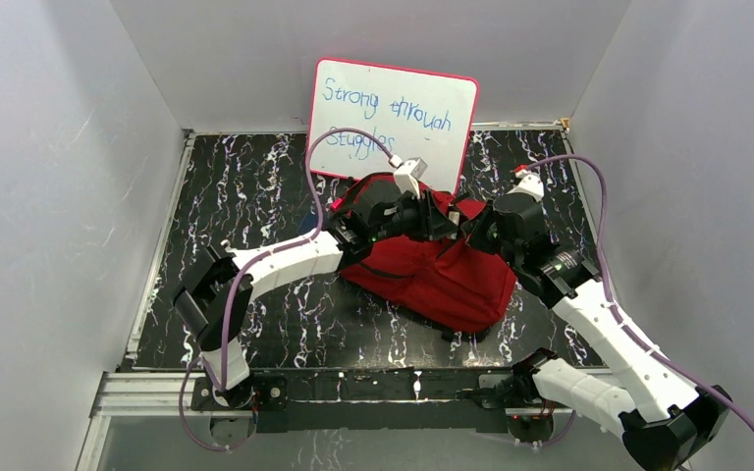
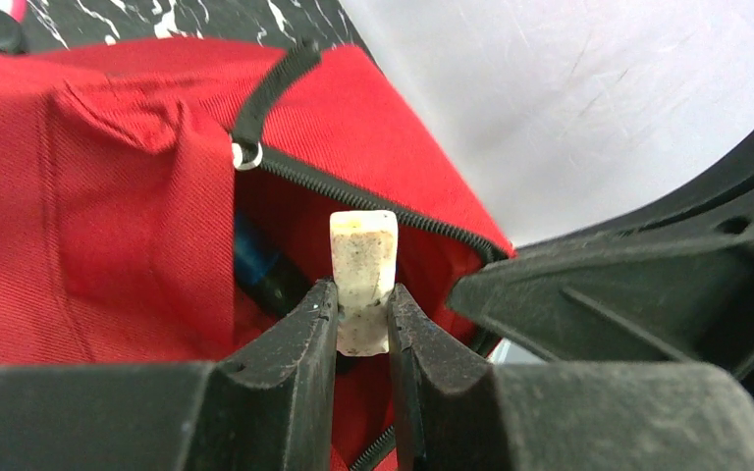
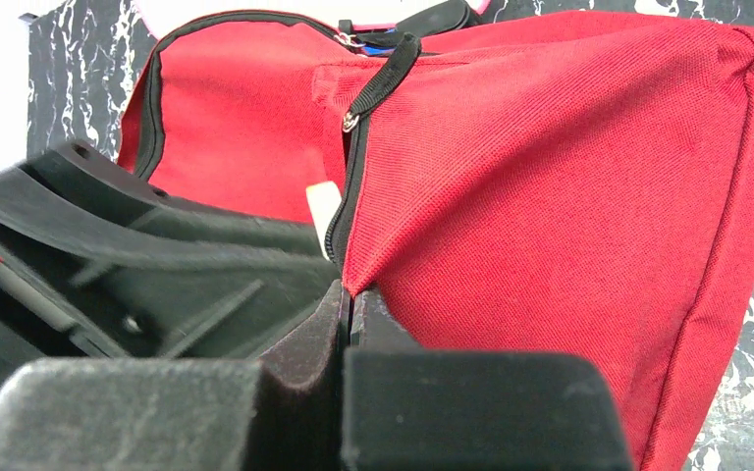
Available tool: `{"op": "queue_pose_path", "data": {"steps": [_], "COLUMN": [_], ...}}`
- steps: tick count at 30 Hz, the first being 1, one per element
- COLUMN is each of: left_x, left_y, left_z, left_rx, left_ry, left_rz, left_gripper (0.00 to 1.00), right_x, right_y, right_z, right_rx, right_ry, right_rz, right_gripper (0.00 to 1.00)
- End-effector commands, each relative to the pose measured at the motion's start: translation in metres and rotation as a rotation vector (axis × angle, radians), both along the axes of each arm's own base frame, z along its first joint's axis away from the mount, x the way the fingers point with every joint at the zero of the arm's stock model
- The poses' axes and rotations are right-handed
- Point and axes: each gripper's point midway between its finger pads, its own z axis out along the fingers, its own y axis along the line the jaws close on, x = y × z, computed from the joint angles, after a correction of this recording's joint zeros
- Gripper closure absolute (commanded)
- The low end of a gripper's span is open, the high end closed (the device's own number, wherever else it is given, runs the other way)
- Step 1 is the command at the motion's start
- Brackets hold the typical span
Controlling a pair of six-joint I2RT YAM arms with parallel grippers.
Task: Pack the student bag
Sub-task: Place the stationery in the student bag, then pick up the stationery from the center of the board.
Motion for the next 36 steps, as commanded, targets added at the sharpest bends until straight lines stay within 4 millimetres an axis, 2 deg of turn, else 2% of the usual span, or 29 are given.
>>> {"op": "queue_pose_path", "data": {"steps": [1, 7, 9, 12, 16, 18, 20, 25, 28, 30, 33, 36], "left_x": [-0.023, -0.034, -0.035, -0.034, -0.028, -0.026, -0.024, -0.01, 0.005, 0.013, 0.034, 0.049], "left_y": [-0.006, -0.015, -0.021, -0.024, -0.016, -0.008, 0.003, 0.054, 0.101, 0.137, 0.199, 0.238], "left_z": [-0.001, -0.019, -0.019, -0.017, -0.006, 0.0, 0.007, 0.038, 0.057, 0.061, 0.052, 0.026], "left_rx": [-0.023, -0.016, -0.01, 0.012, 0.047, 0.068, 0.094, 0.161, 0.217, 0.269, 0.353, 0.478], "left_ry": [0.024, 0.065, 0.065, 0.047, -0.012, -0.035, -0.053, -0.14, -0.208, -0.208, -0.15, -0.078], "left_rz": [-0.03, -0.067, -0.095, -0.113, -0.084, -0.061, -0.028, 0.11, 0.227, 0.302, 0.427, 0.481], "left_gripper": [1.0, 1.0, 0.96, 0.78, 0.51, 0.42, 0.39, 0.35, 0.34, 0.34, 0.34, 0.32], "right_x": [0.006, 0.006, 0.005, 0.005, 0.004, 0.004, 0.005, 0.005, 0.006, 0.007, 0.008, 0.009], "right_y": [-0.003, -0.004, -0.004, -0.004, -0.007, -0.008, -0.009, -0.009, -0.008, -0.008, -0.008, -0.005], "right_z": [0.036, 0.034, 0.033, 0.03, 0.03, 0.03, 0.03, 0.027, 0.024, 0.024, 0.021, 0.021], "right_rx": [0.079, 0.076, 0.076, 0.072, 0.067, 0.067, 0.065, 0.06, 0.056, 0.051, 0.039, 0.036], "right_ry": [-0.109, -0.104, -0.101, -0.096, -0.1, -0.104, -0.105, -0.101, -0.097, -0.093, -0.085, -0.086], "right_rz": [-0.043, -0.044, -0.044, -0.045, -0.057, -0.062, -0.065, -0.063, -0.06, -0.062, -0.062, -0.048], "right_gripper": [1.0, 1.0, 1.0, 1.0, 1.0, 1.0, 1.0, 1.0, 1.0, 1.0, 1.0, 1.0]}}
